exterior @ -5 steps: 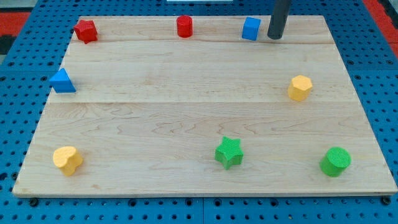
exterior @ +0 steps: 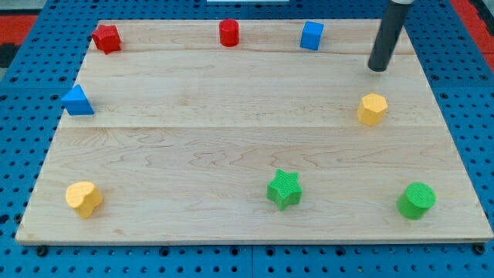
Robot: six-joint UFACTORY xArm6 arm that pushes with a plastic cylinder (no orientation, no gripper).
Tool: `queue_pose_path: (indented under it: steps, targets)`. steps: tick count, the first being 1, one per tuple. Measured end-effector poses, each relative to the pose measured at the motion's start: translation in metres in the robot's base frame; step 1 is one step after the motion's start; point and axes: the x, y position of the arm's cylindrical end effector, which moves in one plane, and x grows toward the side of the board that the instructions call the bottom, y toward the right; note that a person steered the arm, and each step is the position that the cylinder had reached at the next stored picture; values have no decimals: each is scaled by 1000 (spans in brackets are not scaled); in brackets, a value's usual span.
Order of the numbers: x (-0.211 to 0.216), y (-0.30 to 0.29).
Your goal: Place the yellow hexagon at the center of the board
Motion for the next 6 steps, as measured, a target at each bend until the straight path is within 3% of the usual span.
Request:
queue_pose_path:
  steps: [1, 2, 4, 5, 6]
  targets:
    - [36, 74]
    - [93, 0]
    - [110, -113]
    - [142, -202]
    - [134, -223]
